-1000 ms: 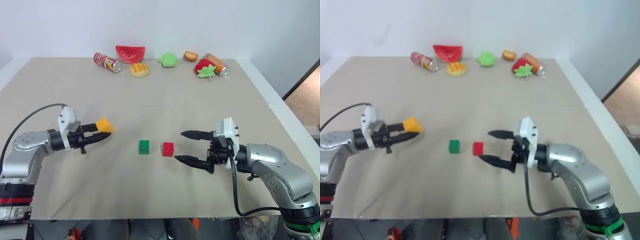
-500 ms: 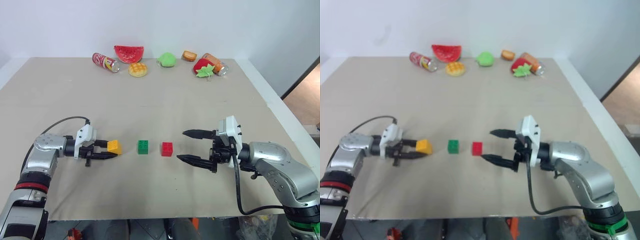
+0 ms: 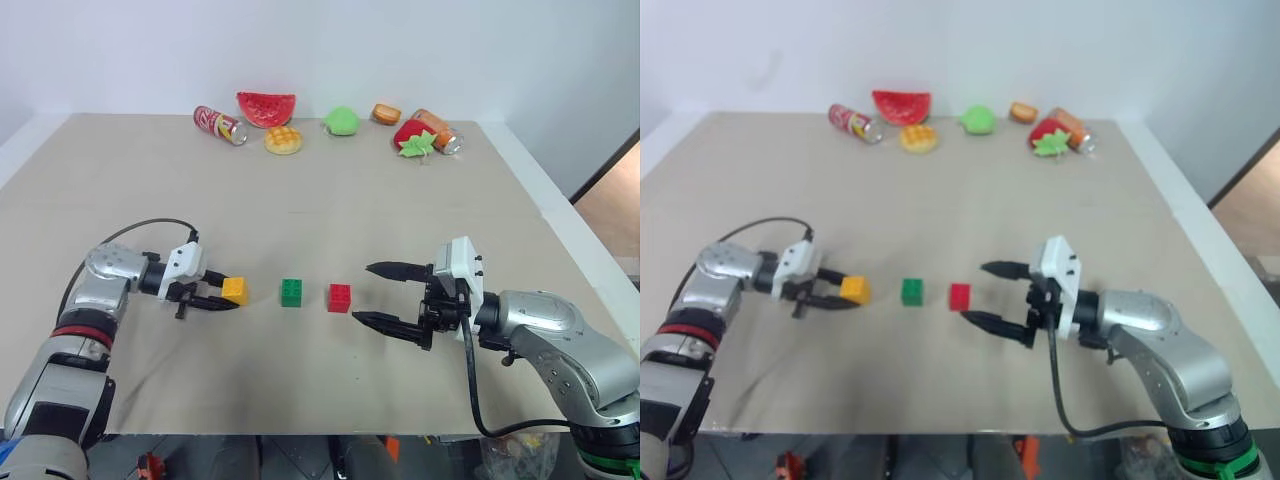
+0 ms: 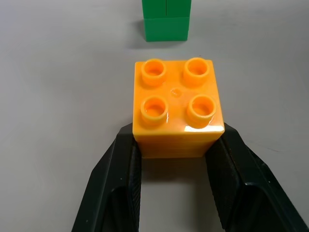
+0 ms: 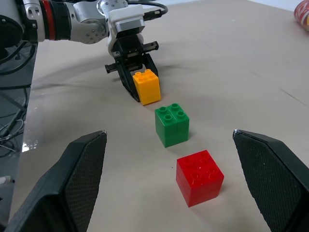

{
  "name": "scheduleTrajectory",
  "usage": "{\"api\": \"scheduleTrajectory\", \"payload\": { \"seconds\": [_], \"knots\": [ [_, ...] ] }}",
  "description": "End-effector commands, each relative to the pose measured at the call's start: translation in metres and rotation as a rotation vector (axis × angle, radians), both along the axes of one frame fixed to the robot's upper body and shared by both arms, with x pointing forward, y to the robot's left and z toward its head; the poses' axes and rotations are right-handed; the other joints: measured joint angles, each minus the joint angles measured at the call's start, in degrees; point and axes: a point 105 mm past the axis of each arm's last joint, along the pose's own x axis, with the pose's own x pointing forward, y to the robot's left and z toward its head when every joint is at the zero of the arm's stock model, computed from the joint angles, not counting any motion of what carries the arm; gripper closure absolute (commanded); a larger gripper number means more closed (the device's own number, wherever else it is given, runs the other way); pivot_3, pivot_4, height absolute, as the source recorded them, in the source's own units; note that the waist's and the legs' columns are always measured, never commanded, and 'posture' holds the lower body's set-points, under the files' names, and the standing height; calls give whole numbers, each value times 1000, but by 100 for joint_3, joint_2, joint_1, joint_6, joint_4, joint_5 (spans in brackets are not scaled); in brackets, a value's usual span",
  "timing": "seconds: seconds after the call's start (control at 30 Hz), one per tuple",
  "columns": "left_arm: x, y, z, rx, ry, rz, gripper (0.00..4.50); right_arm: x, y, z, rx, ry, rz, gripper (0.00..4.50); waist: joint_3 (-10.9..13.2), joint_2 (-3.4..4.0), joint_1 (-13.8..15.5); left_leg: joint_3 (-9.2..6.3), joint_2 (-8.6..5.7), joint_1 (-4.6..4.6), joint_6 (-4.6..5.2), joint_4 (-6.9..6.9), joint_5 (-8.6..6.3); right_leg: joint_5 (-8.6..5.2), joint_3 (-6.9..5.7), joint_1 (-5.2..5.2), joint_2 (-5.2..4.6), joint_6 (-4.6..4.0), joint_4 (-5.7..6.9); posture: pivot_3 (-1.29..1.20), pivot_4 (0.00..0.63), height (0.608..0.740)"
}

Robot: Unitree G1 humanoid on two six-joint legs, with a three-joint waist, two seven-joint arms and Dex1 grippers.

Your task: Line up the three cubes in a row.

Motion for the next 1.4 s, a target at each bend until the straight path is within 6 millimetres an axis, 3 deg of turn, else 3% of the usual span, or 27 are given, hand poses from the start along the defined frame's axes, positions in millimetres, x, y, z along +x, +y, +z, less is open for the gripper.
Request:
{"api": "scheduleTrajectory", "payload": {
  "seconds": [0.03,0.2,1.1,1.17,1.27,1.37,1.4],
  "knots": [
    [5,-11,10,-3,-38,-44,3202,-5,3,9,15,-42,12,140,0,0,1,0,0,-2,0,1,0,0,1,-1,0,0,-1,0,150,740],
    [5,-16,10,3,-37,-69,3202,-4,5,8,19,-41,7,140,0,0,-10,-1,1,-3,0,0,0,0,0,-2,3,1,0,0,150,740],
    [5,-2,3,56,-11,-40,3202,-2,3,7,19,-48,-9,140,0,0,-23,-3,2,7,5,0,3,3,2,-2,7,-3,13,0,150,740],
    [5,-1,2,58,4,-33,2150,-1,4,7,20,-50,-10,140,0,0,-26,-3,2,7,5,0,3,3,2,-2,8,-3,13,0,150,740],
    [4,1,3,53,13,-25,1388,-1,3,7,20,-52,-10,140,0,0,-29,-3,2,6,5,0,3,3,2,-2,8,-3,13,0,150,740],
    [4,4,7,42,0,-16,154,0,3,8,21,-55,-10,140,0,0,-23,-3,2,5,5,0,3,2,2,-2,7,-3,13,0,150,740],
    [4,6,8,40,-7,-13,27,0,3,8,22,-56,-10,140,0,0,-22,-3,2,4,4,0,3,2,2,-2,7,-2,13,0,150,740]
  ]
}}
